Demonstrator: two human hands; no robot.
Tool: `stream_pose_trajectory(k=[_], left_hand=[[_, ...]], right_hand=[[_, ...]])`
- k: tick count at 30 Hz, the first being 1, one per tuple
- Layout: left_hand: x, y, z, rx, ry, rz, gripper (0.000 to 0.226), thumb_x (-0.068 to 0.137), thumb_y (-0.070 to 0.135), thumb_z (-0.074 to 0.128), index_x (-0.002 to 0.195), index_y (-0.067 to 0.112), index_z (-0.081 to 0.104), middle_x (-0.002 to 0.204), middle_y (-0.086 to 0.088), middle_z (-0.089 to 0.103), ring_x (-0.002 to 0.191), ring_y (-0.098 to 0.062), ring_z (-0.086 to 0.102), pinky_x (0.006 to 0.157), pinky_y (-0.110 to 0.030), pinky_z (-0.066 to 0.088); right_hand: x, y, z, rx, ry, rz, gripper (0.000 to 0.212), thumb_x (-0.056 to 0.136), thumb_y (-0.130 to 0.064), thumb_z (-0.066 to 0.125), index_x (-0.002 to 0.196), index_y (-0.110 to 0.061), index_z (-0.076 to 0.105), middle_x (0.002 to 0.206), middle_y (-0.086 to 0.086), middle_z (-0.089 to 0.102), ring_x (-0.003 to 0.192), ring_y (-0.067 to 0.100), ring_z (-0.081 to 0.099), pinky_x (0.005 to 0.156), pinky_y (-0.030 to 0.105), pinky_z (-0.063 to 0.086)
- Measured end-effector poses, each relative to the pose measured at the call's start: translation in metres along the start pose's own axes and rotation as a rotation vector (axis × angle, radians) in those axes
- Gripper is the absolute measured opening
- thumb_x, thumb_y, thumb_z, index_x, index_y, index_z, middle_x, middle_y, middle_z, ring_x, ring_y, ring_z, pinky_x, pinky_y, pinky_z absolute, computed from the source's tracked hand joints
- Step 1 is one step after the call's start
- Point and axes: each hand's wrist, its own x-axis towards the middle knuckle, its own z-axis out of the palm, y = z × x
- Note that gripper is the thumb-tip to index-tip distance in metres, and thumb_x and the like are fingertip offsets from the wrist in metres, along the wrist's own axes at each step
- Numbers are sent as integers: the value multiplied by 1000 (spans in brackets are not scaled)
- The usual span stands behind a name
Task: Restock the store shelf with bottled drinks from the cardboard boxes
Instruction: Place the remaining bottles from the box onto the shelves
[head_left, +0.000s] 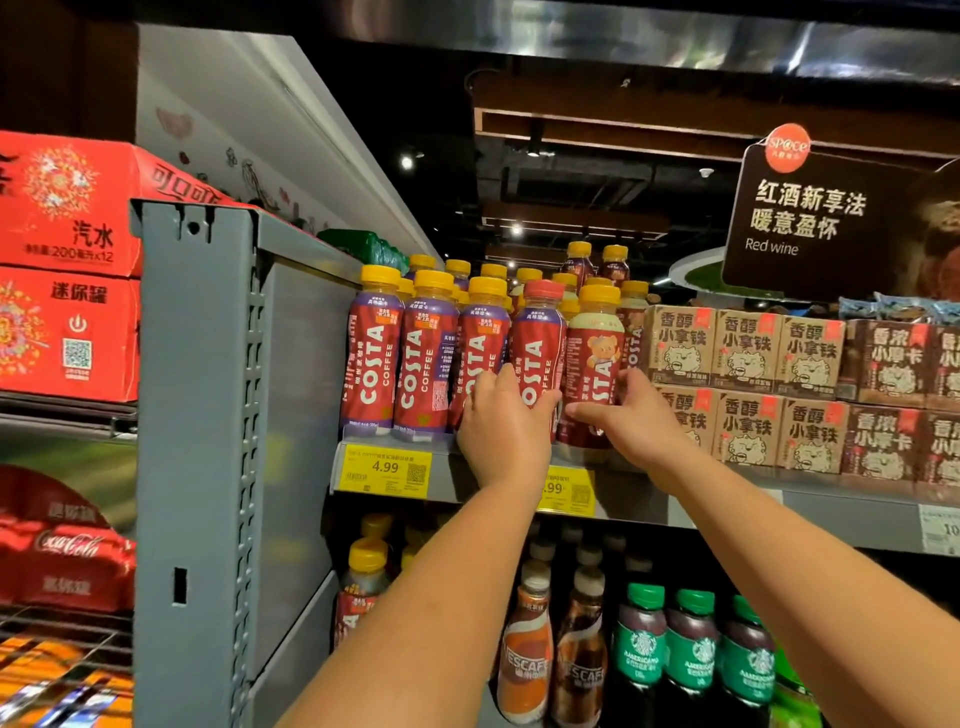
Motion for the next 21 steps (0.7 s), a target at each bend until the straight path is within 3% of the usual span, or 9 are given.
stream_pose_trajectory(k=[3,8,12,17,21], left_hand=[[-1,-1,2,12,-14,22,55,84,53,60,126,19,51,118,-1,51,108,-20,53,79,-32,47],[-5,-7,0,38,-33,91,57,82,49,63,128,19,45,118,-2,48,107,-20,52,81,-33,46],[-5,-7,-1,47,-22,88,56,83,46,65,125,17,45,120,-3,49,106,-21,54,80,-32,46],[-3,-8,0,53,-42,63,50,83,47,66,117,14,50,115,-3,56,102,-21,59,77,-31,49],[-3,-10,0,55,-46,87,50,83,47,65,116,14,49,113,-3,56,100,-22,59,74,-32,49]], right_hand=[[-2,1,1,-140,30,-58,55,68,-30,82,109,-24,45,100,-3,62,84,14,62,66,26,48],[-5,2,2,-214,82,-103,54,65,-34,83,106,-27,49,95,-6,61,82,11,60,68,26,47],[-12,2,4,-255,181,-97,72,60,-41,86,119,-15,53,99,-5,61,87,12,59,68,23,47],[-17,-1,9,-327,272,-110,76,58,-46,87,116,-9,56,109,5,67,99,23,62,83,39,52],[-18,-1,11,-358,273,-125,64,59,-49,84,107,-14,61,101,2,69,92,19,64,80,37,53]])
